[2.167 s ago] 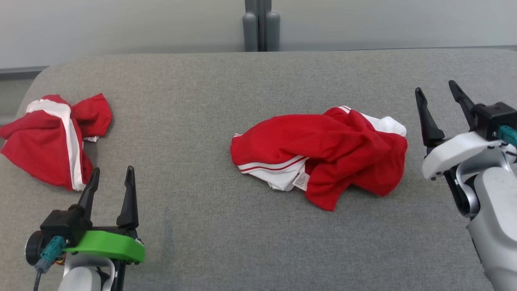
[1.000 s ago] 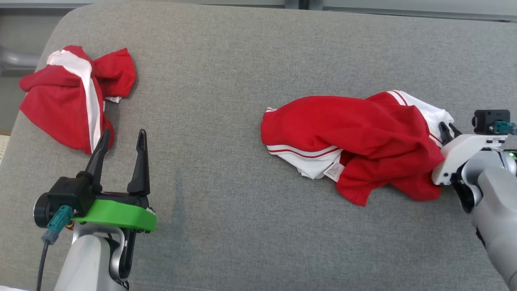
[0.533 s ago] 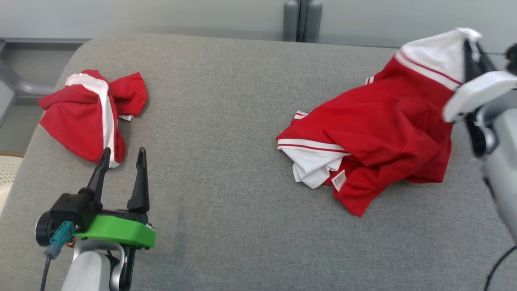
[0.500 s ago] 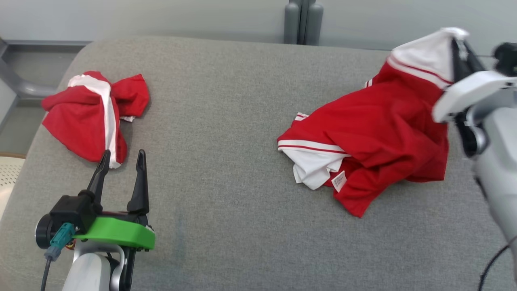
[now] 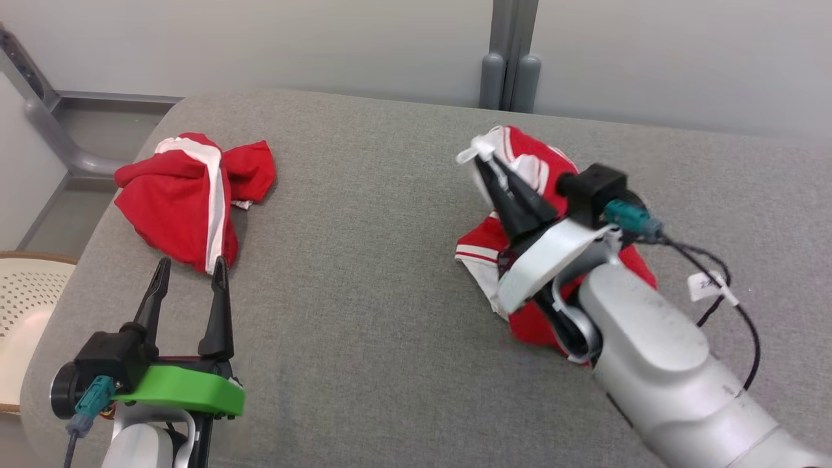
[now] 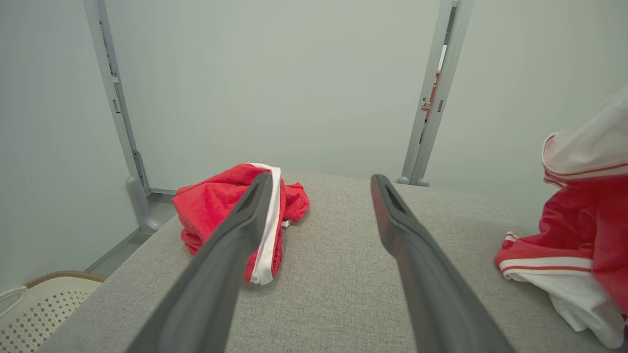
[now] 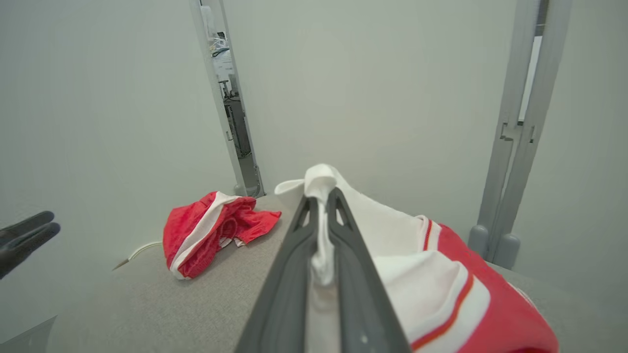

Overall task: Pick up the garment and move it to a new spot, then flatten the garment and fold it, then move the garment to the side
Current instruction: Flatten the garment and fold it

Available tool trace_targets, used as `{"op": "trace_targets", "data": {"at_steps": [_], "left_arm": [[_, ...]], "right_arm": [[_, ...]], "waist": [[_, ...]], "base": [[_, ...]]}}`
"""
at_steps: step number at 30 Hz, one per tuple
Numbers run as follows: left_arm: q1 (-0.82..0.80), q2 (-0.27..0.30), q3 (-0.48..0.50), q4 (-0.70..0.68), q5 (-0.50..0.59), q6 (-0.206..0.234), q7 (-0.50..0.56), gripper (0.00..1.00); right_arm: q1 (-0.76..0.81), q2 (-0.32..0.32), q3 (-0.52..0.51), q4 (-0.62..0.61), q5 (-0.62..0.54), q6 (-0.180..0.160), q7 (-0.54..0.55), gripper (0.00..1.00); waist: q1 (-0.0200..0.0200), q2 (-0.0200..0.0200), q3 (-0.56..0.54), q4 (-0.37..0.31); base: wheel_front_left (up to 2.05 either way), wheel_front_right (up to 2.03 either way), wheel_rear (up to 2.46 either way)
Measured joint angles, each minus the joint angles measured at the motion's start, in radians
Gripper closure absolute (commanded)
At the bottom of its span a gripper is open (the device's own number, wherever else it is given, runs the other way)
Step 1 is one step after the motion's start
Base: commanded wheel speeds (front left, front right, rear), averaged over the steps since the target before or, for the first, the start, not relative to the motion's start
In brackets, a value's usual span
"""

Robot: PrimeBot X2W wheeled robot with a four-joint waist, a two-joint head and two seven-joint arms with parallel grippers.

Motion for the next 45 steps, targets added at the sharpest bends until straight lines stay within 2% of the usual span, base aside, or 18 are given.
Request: {"op": "trace_targets", "data": {"at_steps": [7,11,12,13,16,19,24,31,36,40,45], "left_arm": [[0.004,-0.008,-0.004,-0.003,0.007,0.0,0.0,0.0],[-0.001,-0.012,-0.01,0.001,0.007,0.0,0.0,0.0],[-0.004,-0.012,-0.01,0.002,0.007,0.0,0.0,0.0],[-0.007,-0.013,-0.011,0.004,0.007,0.0,0.0,0.0],[-0.009,-0.013,-0.009,0.01,0.007,0.0,0.0,0.0],[-0.009,-0.012,0.002,0.012,0.007,0.0,0.0,0.0],[-0.005,-0.012,0.013,0.007,0.009,0.0,0.0,0.0],[0.008,-0.016,0.016,-0.003,0.015,0.0,0.0,0.0],[0.008,-0.016,0.014,-0.009,0.016,0.0,0.0,0.0],[0.007,-0.016,0.01,-0.011,0.016,0.0,0.0,0.0],[0.004,-0.016,0.002,-0.009,0.016,0.0,0.0,0.0]], "right_arm": [[0.112,0.069,0.178,0.0,0.021,0.0,0.007,1.0],[0.152,0.083,0.274,0.037,0.036,0.0,0.006,1.0],[0.165,0.087,0.293,0.047,0.049,0.0,0.006,0.91],[0.174,0.088,0.315,0.051,0.06,0.0,0.006,0.0],[0.177,0.088,0.36,0.036,0.109,0.0,0.004,0.0],[0.159,0.091,0.338,0.038,0.111,0.0,0.001,0.0],[0.125,0.069,0.162,0.013,0.045,0.0,0.0,0.0],[0.162,-0.049,-0.099,-0.001,-0.027,0.0,0.0,0.0],[0.21,-0.097,-0.234,0.042,-0.05,0.0,0.0,0.0],[0.24,-0.087,-0.265,0.095,-0.047,0.0,0.012,0.0],[0.266,-0.053,-0.241,0.137,-0.01,0.0,0.074,0.0]], "waist": [[0.0,0.0,0.014,0.02],[0.0,0.0,0.026,0.031],[0.0,0.0,0.029,0.034],[0.0,0.0,0.031,0.036],[0.0,0.0,0.034,0.038],[0.0,0.0,0.031,0.028],[0.0,0.0,0.02,0.002],[0.0,0.0,0.008,-0.037],[0.0,0.0,0.015,-0.048],[0.0,0.0,0.024,-0.048],[0.0,0.0,0.034,-0.041]], "base": [[0.0,0.0,0.0],[0.0,0.0,0.0],[0.0,0.0,0.0],[0.0,0.0,0.0],[0.0,0.0,0.0],[0.0,0.0,0.0],[0.0,0.0,0.0],[0.0,0.0,0.0],[0.0,0.0,0.0],[0.0,0.0,0.0],[0.0,0.0,0.0]]}}
